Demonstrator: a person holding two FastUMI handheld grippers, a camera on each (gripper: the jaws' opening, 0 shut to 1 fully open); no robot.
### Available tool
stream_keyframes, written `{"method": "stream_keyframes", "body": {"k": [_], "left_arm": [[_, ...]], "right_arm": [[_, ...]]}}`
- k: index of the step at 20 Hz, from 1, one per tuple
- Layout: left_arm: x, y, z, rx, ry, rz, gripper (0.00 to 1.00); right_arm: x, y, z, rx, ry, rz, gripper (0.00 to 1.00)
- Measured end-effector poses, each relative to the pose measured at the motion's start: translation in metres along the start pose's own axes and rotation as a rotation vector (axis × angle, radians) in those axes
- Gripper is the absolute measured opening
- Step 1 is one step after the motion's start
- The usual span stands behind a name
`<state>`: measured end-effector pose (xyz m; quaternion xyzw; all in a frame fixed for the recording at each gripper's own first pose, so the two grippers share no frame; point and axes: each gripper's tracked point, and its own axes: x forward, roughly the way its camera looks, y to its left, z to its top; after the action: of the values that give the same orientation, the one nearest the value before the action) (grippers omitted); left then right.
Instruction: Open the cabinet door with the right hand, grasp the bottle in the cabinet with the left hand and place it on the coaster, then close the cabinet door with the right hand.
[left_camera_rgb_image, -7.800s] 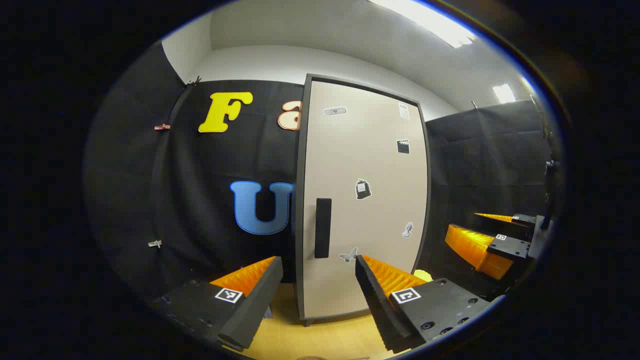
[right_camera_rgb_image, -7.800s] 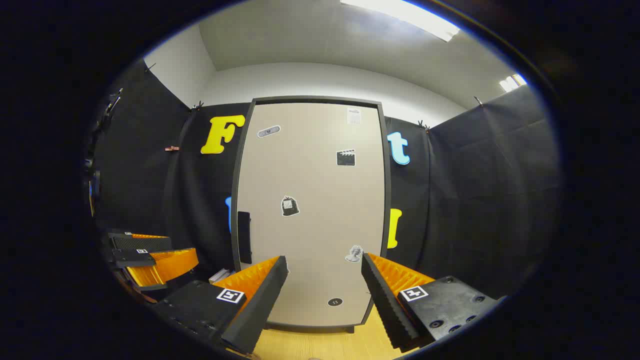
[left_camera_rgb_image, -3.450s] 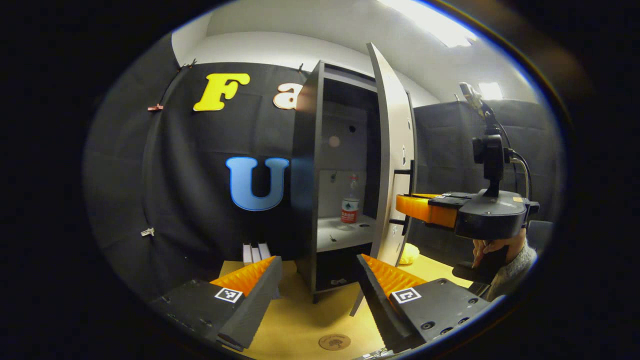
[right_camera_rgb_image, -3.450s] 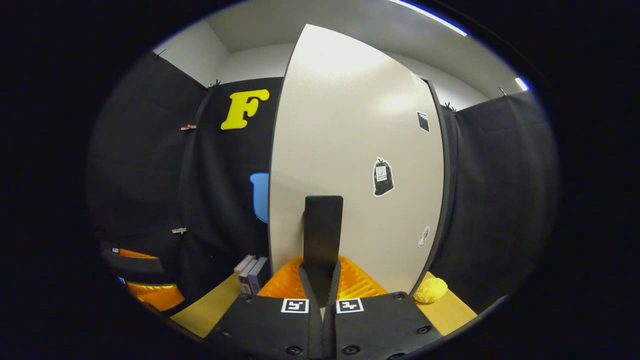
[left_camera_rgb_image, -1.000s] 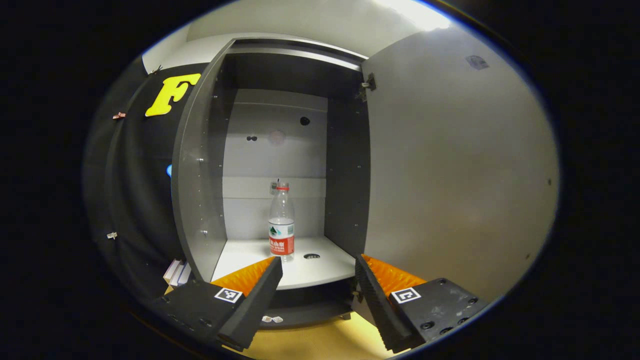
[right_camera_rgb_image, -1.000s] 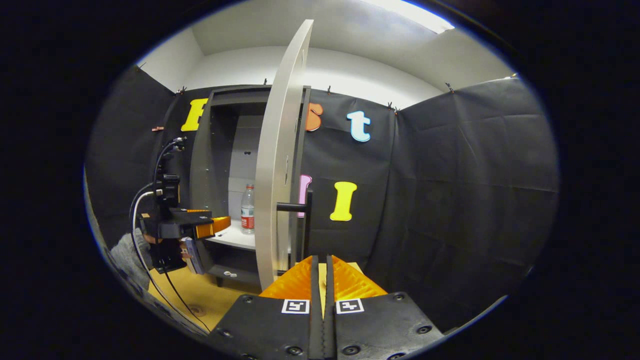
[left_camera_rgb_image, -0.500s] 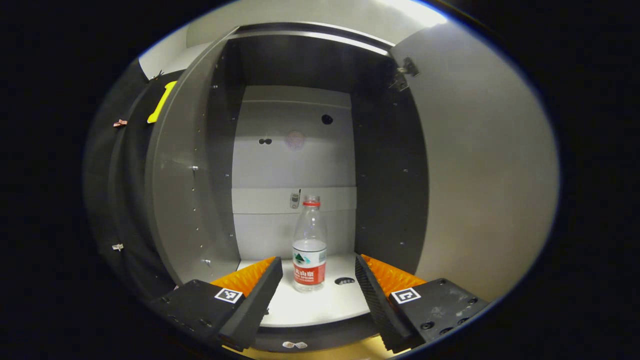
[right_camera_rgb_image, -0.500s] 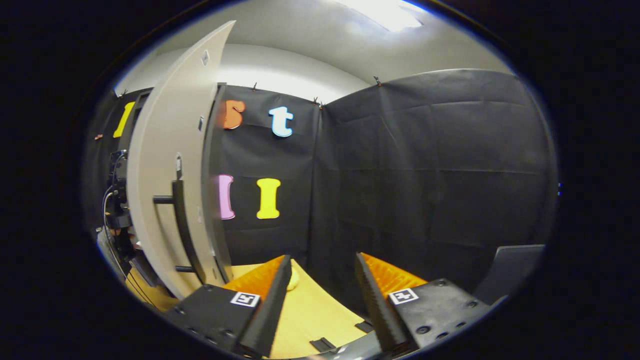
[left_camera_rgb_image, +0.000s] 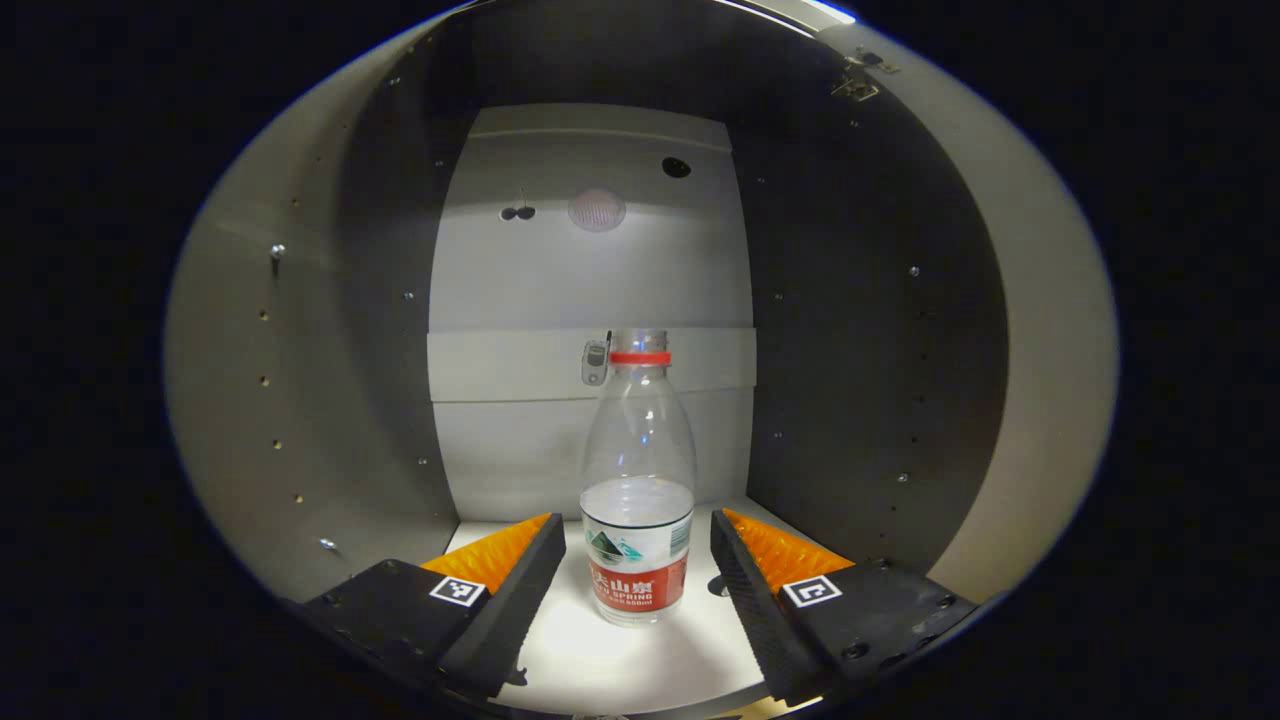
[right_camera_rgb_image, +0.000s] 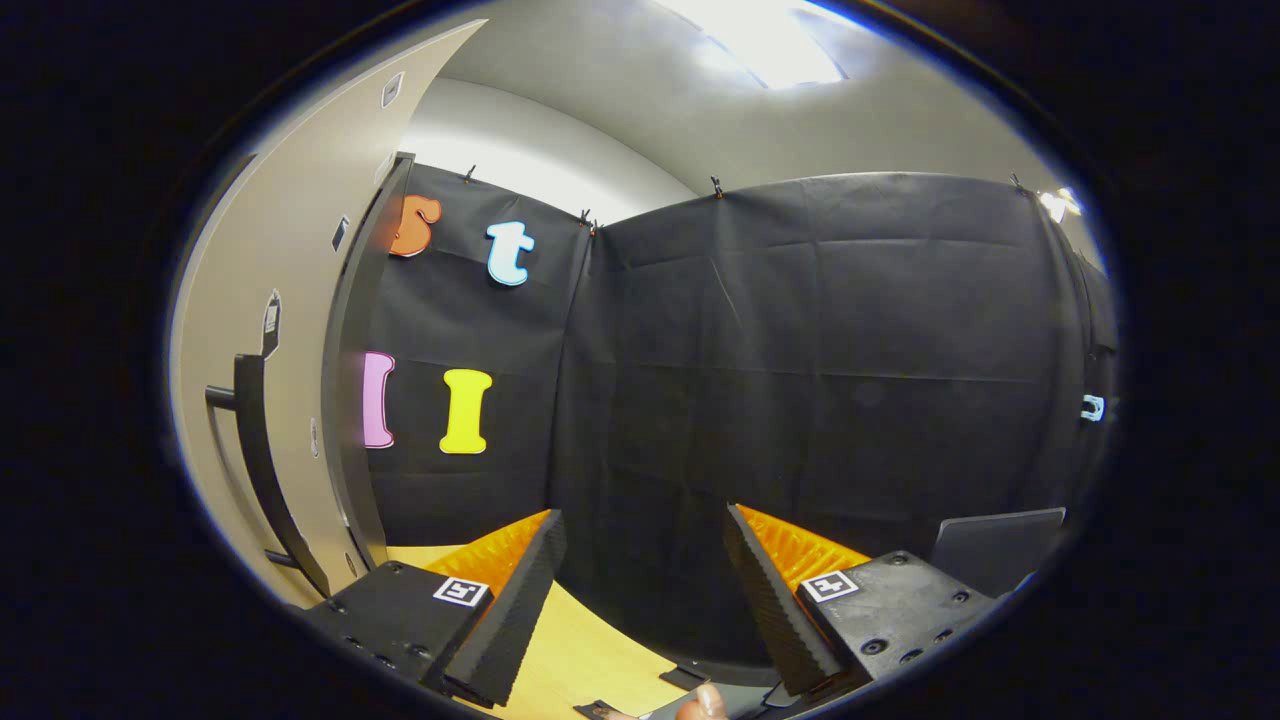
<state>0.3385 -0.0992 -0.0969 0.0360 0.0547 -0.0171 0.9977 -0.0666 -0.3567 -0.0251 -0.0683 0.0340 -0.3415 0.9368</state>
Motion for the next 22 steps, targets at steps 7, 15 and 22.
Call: {"method": "stream_keyframes", "body": {"k": [7,15,22], "left_arm": [[0.04,0.003,0.003,0.024,0.001,-0.003,0.92],[0.043,-0.004,0.004,0.007,0.01,-0.02,0.77],[-0.007,0.002,0.02,0.007,-0.031,-0.063,0.77]], "right_arm": [[0.022,0.014,-0.012,-0.017,0.053,-0.016,0.97],[0.018,0.018,-0.006,-0.022,0.058,-0.029,0.97],[-0.004,0.028,0.003,-0.03,0.023,-0.018,0.98]]}}
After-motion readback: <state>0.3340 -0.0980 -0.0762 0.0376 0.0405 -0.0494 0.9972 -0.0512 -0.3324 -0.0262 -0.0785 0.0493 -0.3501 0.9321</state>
